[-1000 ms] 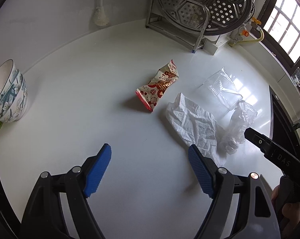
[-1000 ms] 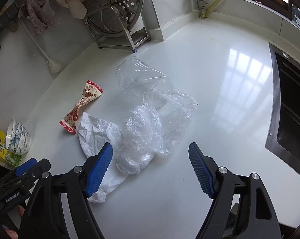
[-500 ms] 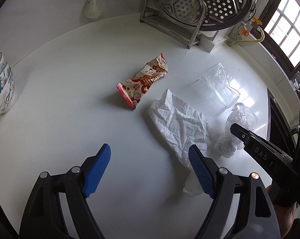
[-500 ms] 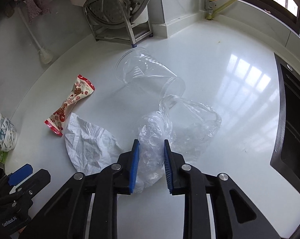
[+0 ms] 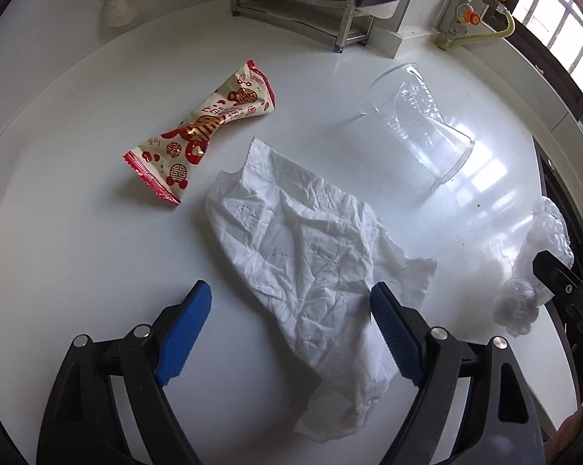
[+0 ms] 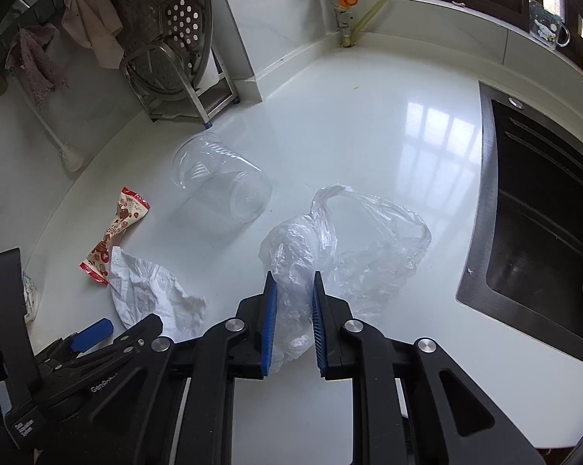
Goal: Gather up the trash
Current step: 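Grasp the clear plastic bag with the right tool while the left tool grasps the white bag, then carry the white and clear bags over the grey basket with both tools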
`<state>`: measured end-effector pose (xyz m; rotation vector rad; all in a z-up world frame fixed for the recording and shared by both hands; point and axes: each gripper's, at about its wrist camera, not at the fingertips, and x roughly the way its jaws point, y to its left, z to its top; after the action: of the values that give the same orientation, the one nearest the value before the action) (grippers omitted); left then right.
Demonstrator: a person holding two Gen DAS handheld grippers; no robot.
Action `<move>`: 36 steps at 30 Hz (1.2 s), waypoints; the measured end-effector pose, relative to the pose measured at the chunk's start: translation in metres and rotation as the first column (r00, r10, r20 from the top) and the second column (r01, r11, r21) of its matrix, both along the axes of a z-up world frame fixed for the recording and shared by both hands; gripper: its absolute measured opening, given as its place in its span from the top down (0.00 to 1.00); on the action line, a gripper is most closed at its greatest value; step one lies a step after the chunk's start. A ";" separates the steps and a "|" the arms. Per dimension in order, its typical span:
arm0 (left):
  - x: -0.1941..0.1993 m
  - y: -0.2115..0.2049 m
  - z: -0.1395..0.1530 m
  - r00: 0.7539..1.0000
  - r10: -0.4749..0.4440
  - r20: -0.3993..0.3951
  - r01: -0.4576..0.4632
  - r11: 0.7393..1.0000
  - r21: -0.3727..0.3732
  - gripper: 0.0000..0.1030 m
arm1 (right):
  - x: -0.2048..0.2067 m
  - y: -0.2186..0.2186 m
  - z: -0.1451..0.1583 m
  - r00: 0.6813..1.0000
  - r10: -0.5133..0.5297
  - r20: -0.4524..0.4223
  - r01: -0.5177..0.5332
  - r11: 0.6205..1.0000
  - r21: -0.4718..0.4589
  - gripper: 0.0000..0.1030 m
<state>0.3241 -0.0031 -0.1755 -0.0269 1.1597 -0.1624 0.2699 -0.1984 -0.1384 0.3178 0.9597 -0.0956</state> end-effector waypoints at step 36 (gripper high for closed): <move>-0.161 -0.052 0.100 0.919 -0.356 0.168 0.366 0.930 -0.034 0.90 | -0.183 -0.043 0.045 0.997 -0.030 0.064 0.030 0.999 0.011 0.84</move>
<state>0.1635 -0.0551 -0.0753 0.1423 0.9906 -0.5222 0.0868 -0.2416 -0.0937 0.3426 0.8923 -0.1075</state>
